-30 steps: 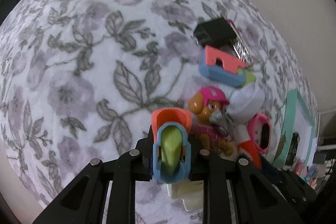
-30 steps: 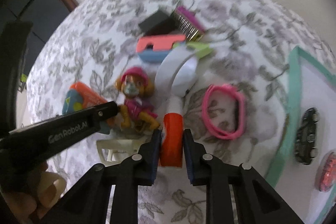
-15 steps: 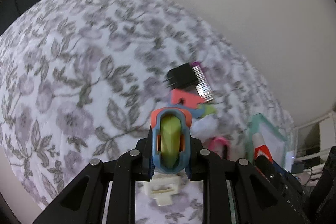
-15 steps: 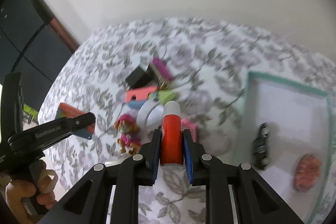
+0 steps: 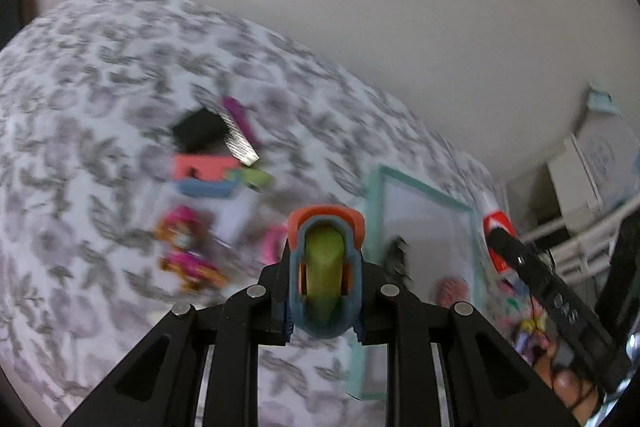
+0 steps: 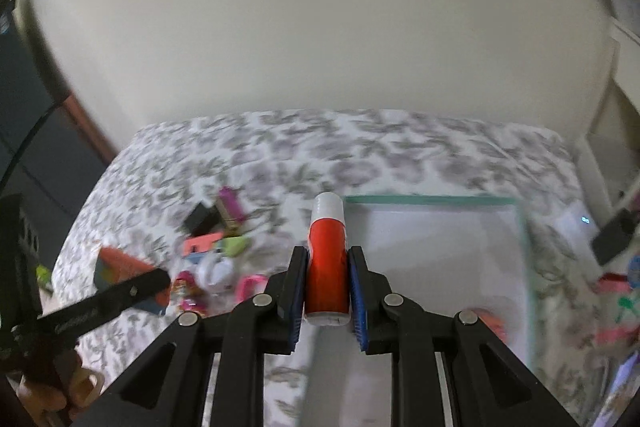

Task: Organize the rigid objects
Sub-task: 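Lift and carry the orange-blue toy and red-capped bottle over the tray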

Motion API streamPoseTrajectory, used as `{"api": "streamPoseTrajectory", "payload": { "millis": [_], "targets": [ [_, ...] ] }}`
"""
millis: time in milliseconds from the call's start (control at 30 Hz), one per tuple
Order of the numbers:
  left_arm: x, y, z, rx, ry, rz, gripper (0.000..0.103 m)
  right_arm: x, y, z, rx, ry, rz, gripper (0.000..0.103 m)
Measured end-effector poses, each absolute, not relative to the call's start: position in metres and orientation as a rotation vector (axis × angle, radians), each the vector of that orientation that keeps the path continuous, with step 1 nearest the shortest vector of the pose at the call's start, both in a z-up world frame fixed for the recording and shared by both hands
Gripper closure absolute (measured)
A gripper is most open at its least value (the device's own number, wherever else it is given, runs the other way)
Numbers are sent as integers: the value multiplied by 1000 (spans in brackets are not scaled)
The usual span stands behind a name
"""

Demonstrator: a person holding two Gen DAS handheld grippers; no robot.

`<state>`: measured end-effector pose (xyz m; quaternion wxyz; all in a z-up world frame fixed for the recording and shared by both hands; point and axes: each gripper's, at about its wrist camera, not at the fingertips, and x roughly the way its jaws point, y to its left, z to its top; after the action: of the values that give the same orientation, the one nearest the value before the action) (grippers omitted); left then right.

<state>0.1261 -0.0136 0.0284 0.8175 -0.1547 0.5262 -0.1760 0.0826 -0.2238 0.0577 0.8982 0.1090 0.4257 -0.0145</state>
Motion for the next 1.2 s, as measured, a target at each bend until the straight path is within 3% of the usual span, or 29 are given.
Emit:
{"api": "streamPoseTrajectory", "payload": {
  "millis": [600,800,1200],
  "targets": [
    [66,-146,-20,26,1235,-607,80,43,-352,-9,270,1062,-337,82],
    [59,-162,-45,58,1305,-638,80,45,-360,-43,300,1147,-340,82],
    [52,-174,-78,129,1371,-598,80,43,-363,-48,271,1166,-384,82]
  ]
}}
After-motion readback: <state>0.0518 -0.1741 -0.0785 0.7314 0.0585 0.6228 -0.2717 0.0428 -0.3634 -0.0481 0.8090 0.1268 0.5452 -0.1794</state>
